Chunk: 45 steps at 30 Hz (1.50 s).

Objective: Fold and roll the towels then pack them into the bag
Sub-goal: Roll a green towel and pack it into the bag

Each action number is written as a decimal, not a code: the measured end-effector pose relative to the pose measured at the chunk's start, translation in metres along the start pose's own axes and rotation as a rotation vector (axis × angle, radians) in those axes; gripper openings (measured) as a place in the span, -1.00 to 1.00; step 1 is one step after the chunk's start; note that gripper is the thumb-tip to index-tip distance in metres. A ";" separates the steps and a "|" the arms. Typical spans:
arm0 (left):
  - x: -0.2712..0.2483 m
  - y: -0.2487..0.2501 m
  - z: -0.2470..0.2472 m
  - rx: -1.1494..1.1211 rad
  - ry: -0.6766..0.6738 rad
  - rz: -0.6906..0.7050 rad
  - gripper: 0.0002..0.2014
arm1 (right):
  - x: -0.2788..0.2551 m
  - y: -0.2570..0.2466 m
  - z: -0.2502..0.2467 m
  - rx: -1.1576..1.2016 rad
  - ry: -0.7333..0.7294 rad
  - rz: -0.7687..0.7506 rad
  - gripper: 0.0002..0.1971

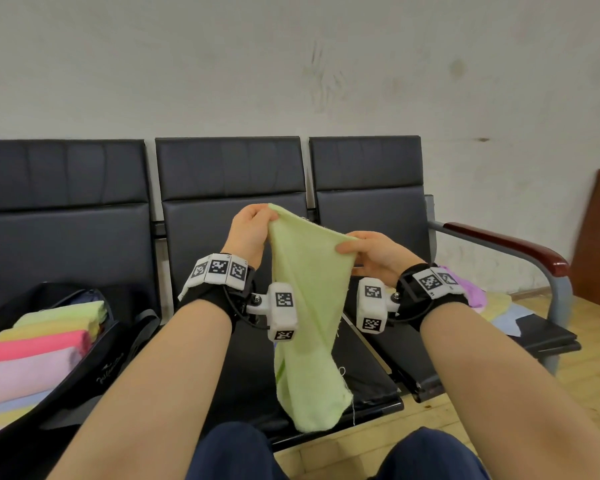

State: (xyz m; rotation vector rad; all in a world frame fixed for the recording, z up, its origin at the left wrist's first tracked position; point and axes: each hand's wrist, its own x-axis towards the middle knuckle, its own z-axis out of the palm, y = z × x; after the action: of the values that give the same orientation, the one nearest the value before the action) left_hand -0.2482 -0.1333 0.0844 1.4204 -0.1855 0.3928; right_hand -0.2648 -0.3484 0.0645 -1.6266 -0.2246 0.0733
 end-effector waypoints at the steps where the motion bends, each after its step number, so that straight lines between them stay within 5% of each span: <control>1: 0.001 0.000 0.000 -0.007 0.020 0.003 -0.88 | 0.000 -0.003 0.001 0.028 -0.002 -0.010 -0.86; 8: 0.000 0.002 -0.005 0.316 0.105 0.160 -0.78 | -0.003 -0.039 0.014 0.144 0.177 -0.342 -0.85; 14: -0.011 0.016 -0.017 0.458 0.212 0.267 -0.77 | -0.001 -0.034 0.010 -0.055 0.169 -0.226 -0.69; 21: -0.022 0.025 -0.019 0.510 0.153 0.318 -0.84 | -0.004 -0.040 0.007 0.006 0.162 -0.269 -0.69; 27: -0.016 0.052 -0.038 0.399 0.129 0.159 -0.72 | -0.010 -0.056 0.020 0.109 0.027 -0.250 -0.88; 31: 0.002 0.072 -0.044 0.310 0.132 0.043 -0.82 | 0.001 -0.064 0.026 0.292 -0.023 -0.183 -0.38; 34: 0.017 0.065 -0.048 0.349 0.113 0.016 -0.87 | 0.022 -0.060 0.026 0.292 0.004 -0.149 -0.50; 36: 0.028 0.044 -0.054 0.355 0.094 -0.013 -0.86 | 0.038 -0.052 0.032 0.041 0.082 -0.154 -0.76; 39: 0.046 0.004 -0.064 0.339 0.061 -0.061 -0.92 | 0.064 -0.035 0.042 -0.297 0.155 -0.083 -0.68; 45: 0.089 -0.018 -0.071 0.310 0.148 0.194 -0.86 | 0.107 -0.012 0.061 -0.045 0.246 -0.311 -0.76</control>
State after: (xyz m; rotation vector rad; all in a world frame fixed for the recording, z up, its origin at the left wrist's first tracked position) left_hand -0.1673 -0.0519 0.0887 1.6757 -0.1469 0.7083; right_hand -0.1730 -0.2674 0.0814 -1.6109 -0.2877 -0.3702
